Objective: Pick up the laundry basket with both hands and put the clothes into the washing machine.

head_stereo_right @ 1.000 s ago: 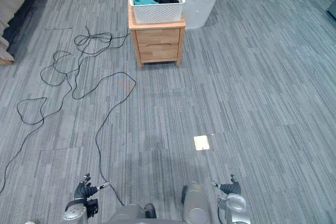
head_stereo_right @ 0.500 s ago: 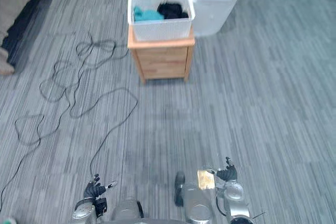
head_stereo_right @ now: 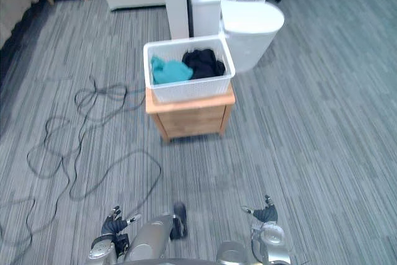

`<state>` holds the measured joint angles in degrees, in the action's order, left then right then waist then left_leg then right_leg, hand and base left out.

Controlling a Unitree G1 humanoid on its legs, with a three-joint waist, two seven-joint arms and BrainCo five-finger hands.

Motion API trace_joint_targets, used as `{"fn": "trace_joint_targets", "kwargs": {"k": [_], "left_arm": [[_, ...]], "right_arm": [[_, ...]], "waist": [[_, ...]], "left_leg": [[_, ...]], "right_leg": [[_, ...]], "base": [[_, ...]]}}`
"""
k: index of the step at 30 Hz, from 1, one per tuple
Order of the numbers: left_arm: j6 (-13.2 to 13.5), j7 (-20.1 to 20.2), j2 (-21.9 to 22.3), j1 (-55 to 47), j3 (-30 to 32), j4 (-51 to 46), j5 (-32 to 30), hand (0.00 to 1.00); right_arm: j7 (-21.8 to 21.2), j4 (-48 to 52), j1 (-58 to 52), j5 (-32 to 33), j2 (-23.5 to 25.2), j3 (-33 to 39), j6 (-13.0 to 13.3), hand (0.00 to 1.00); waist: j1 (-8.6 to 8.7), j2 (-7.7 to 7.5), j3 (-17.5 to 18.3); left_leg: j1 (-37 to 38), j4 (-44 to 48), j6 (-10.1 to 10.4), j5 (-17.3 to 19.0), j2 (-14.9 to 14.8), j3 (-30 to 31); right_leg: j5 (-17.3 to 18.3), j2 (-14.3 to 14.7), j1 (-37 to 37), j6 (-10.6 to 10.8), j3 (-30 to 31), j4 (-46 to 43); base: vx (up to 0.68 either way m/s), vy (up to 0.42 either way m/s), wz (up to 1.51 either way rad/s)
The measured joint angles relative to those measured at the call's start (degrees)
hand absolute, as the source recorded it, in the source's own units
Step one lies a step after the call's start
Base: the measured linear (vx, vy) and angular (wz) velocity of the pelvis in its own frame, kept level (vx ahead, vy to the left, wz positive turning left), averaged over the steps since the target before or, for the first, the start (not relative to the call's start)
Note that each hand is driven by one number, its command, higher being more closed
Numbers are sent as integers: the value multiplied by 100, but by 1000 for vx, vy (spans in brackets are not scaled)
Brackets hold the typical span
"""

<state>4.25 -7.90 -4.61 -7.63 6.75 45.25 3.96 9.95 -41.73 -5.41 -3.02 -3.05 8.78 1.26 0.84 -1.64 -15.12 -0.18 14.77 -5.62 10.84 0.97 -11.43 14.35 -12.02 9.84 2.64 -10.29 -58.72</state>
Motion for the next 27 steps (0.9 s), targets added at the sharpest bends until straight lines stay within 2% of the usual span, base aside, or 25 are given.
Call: {"fn": "trace_joint_targets", "kwargs": {"k": [1,2,3,4,5,6,7,8,9,10,11,12,13,14,16,17,18,19,20,21,23,27], "left_arm": [[-1,5,-12,19,-11,6,-1,0],[0,10,2,39,-28,14,-1,0],[-4,12,9,48,-29,33,-1,0],[-7,12,16,46,-27,37,-1,0],[-9,12,4,31,-20,39,-1,0],[-9,9,-23,-33,8,46,-3,0],[-9,10,-23,-50,15,99,-4,0],[-15,10,7,-28,33,167,-5,0],[5,13,65,-78,77,120,-14,0],[2,14,126,-80,119,119,-14,0],[-7,15,238,-99,274,72,-14,0],[-15,11,369,-171,309,-28,-11,0],[-15,22,409,-227,330,-103,21,0],[-14,21,418,-214,323,-240,14,0],[1,23,405,-195,276,-414,18,0],[5,21,430,-181,271,-423,18,0],[-5,17,470,-189,253,-414,21,0],[-6,17,500,-191,221,-414,23,0],[-9,20,540,-151,215,-393,63,0],[-10,18,536,-116,221,-415,155,0],[-4,16,537,-93,222,-433,277,0],[2,-28,436,-140,226,-885,446,0]], "right_arm": [[0,-1,38,0,-3,-26,2,0],[0,-22,34,1,-13,-23,5,0],[1,-25,50,2,-22,-20,7,0],[1,-23,61,2,-38,1,11,0],[1,-24,61,3,-35,41,9,0],[1,-24,-24,1,-37,47,6,0],[1,-24,-115,0,-43,71,2,0],[0,-26,-144,-1,-81,88,-9,0],[-7,83,-208,-1,-65,89,-39,0],[-11,189,-213,0,-49,72,-41,0],[-13,458,-258,2,-29,64,-36,0],[-6,698,-322,11,-28,42,-28,0],[-5,745,-325,14,-17,25,-11,0],[-2,802,-320,20,32,29,6,0],[8,901,-327,27,81,42,14,0],[8,920,-320,33,79,98,20,0],[12,923,-326,70,76,234,27,0],[21,931,-352,78,71,318,27,0],[40,900,-377,77,88,459,8,0],[75,977,-415,77,174,498,-10,0],[149,1225,-516,78,215,490,-8,0],[296,1875,-449,137,167,493,45,0]], "waist": [[11,0,-6],[70,-2,-7],[83,-9,-11],[120,-22,-17],[122,-22,-17],[121,-112,7],[132,-148,30],[133,-78,34],[76,-17,92],[74,-1,82],[129,115,45],[73,257,18],[15,277,26],[-42,208,22],[-160,119,40],[-176,110,75],[-159,181,119],[-150,231,148],[-153,298,182],[-155,183,221],[-158,81,278],[-162,46,331]], "left_leg": [[146,-107,2,-3,-7,58],[358,-266,5,-4,-30,93],[436,-302,12,1,-39,114],[576,-319,131,70,-70,195],[709,-343,251,147,-89,224],[995,-361,521,326,-63,254],[1148,-356,638,430,-60,337],[1241,-306,710,484,-130,386],[1107,209,750,504,-259,420],[872,776,774,515,-343,430],[250,2271,1001,363,-654,425],[-308,3702,1233,111,-1128,412],[-489,4147,1225,128,-1314,394],[-695,4478,1175,160,-1527,315],[-927,4008,982,283,-1599,153],[-967,3253,949,322,-1545,91],[-845,1971,1010,247,-1348,193],[-744,1208,1045,73,-1269,297],[-594,581,1023,-155,-1226,342],[-466,354,1002,-214,-1117,289],[-374,173,998,-222,-993,161],[-232,-243,923,-282,-818,-144]], "right_leg": [[71,22,152,-33,-152,292],[158,123,409,7,-328,1136],[141,203,507,11,-358,1672],[-4,403,600,68,-337,2735],[-284,536,645,33,-284,3422],[-1013,637,619,-101,-159,4274],[-1593,661,528,-216,-40,4233],[-1545,666,513,-418,-43,4043],[-1196,698,513,-409,-88,3792],[-1048,705,457,-399,-153,3735],[-884,839,224,-512,-284,3752],[-738,1060,-94,-650,-354,3792],[-672,1154,-240,-709,-356,3805],[-567,1216,-494,-749,-336,3873],[-545,1199,-780,-752,-245,4106],[-551,1185,-884,-742,-177,4248],[-542,1192,-936,-683,-155,4306],[-509,1214,-928,-626,-155,4296],[-399,1254,-946,-468,-73,4260],[-390,1136,-944,-437,-44,4261],[-315,997,-930,-312,39,4274],[-345,878,-801,-193,317,4429]], "base": [[527,38,36],[408,4,27],[607,-20,36],[401,-43,39],[632,-112,59],[648,-168,66],[547,-152,66],[425,-151,42],[311,-119,23],[594,-295,28],[477,-265,22],[562,-284,7],[447,-160,-26],[496,-169,-28],[340,-97,-31],[298,-4,-35],[290,26,-29],[296,86,-15],[305,112,-9],[289,116,-7],[185,82,-15],[105,82,-28]]}}
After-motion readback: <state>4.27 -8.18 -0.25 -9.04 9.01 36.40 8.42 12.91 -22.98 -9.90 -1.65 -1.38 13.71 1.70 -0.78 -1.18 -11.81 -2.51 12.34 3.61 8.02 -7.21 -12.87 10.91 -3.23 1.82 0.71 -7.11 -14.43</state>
